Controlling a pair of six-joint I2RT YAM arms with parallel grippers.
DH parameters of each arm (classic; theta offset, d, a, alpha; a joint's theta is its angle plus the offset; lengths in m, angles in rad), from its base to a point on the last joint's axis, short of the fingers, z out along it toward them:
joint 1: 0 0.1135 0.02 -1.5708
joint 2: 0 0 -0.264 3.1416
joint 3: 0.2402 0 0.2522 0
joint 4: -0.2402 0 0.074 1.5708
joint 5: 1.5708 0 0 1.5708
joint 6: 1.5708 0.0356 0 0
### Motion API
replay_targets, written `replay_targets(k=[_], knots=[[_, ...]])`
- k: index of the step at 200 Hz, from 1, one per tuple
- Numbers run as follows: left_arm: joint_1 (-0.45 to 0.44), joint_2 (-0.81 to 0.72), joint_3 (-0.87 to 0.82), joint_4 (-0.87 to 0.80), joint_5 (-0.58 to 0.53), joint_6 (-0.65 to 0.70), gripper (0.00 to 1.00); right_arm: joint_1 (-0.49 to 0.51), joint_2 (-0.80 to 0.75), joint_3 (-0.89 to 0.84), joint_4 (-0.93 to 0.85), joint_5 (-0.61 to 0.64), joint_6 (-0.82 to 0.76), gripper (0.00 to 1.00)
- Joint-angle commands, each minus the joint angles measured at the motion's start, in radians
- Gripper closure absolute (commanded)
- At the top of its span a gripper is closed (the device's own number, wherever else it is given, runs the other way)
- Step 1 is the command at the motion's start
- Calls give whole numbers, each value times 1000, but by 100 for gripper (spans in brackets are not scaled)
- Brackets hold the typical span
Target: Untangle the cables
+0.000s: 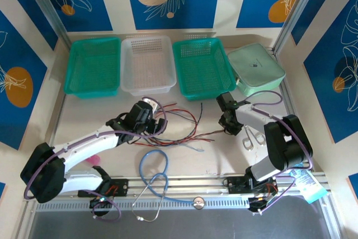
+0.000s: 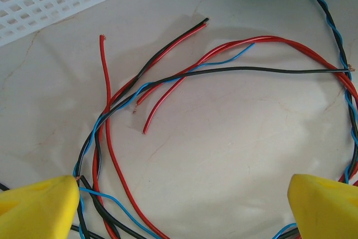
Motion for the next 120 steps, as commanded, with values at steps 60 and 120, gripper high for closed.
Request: replay_targets(k=[60, 120], knots=[[-35, -113, 75, -120, 9, -24, 5, 85, -312, 85, -70, 77, -34, 100], [-36, -150, 221, -226, 41, -54, 6, 189, -616, 230, 98, 82, -269, 100]])
